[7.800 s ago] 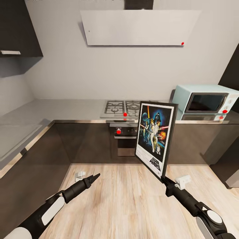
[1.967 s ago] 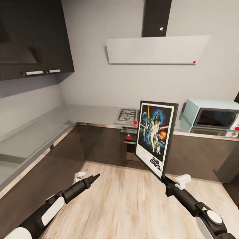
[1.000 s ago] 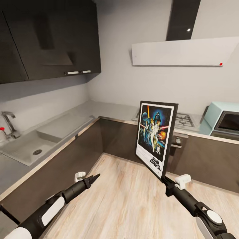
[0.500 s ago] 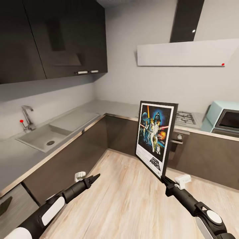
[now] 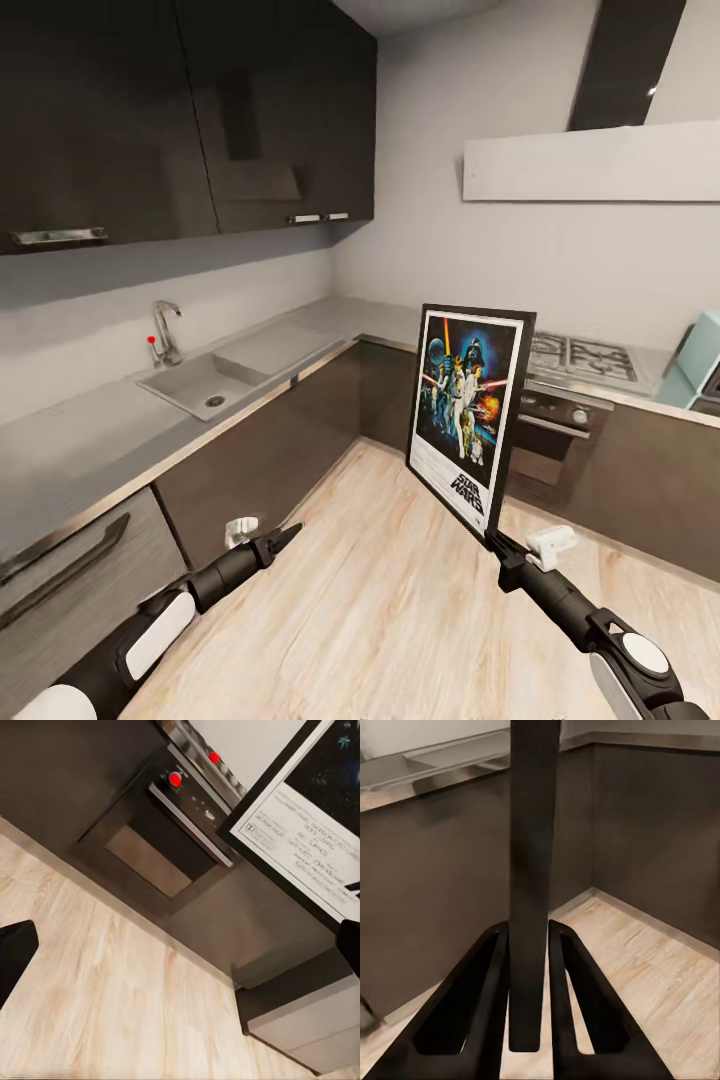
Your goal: Pick up the poster from the kitchen countertop and hang it on one of the wall nails in the kitchen.
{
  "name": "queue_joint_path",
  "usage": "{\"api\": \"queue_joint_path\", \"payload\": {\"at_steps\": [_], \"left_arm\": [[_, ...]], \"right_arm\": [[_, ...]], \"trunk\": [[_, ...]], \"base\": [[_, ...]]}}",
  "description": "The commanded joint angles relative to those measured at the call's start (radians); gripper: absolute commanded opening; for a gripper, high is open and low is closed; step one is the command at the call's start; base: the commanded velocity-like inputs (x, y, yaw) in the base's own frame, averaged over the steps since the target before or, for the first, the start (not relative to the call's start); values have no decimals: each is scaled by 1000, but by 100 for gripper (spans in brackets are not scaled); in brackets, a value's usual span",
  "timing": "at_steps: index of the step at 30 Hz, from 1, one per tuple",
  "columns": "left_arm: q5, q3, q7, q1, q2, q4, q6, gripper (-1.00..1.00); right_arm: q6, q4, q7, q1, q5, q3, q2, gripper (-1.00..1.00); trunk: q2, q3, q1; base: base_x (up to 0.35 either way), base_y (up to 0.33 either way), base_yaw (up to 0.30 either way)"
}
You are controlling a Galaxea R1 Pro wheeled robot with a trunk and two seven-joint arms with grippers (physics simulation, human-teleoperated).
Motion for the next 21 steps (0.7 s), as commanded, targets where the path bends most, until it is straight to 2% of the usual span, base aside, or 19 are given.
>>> {"api": "queue_joint_path", "payload": {"at_steps": [1,6,11,15,16,18,19,21], "left_arm": [[10,-3,-2,-1,1,0,9,100],[10,-3,-2,-1,1,0,9,100],[14,-3,2,-1,0,24,9,100],[36,-5,-2,-1,-2,154,4,100],[41,-7,-2,-1,-4,219,-4,100],[48,-9,-20,-1,-28,375,-77,100],[49,-10,-52,-1,-45,440,-133,100],[50,-10,-88,-1,-60,488,-184,100]], "right_arm": [[5,-1,4,0,-12,0,-1,-100],[5,-1,4,0,-12,0,-1,-100],[5,-1,4,0,-12,0,-1,-100],[5,-2,4,0,-12,-2,-3,-100],[5,-2,4,0,-12,-2,-3,-100],[5,-2,4,0,-12,-1,-3,-100],[5,-2,4,0,-12,-1,-2,-100],[5,-2,4,0,-12,-1,-2,-100]], "trunk": [[-2,-2,0],[-2,0,0],[-2,1,0],[-2,3,0],[-2,3,0],[-2,4,0],[-2,4,0],[-2,5,0]], "base": [[-329,-73,287],[-293,-81,287],[-79,-33,287],[-12,-5,287],[-4,-2,287],[-2,-1,287],[-1,0,287],[-1,0,287]]}}
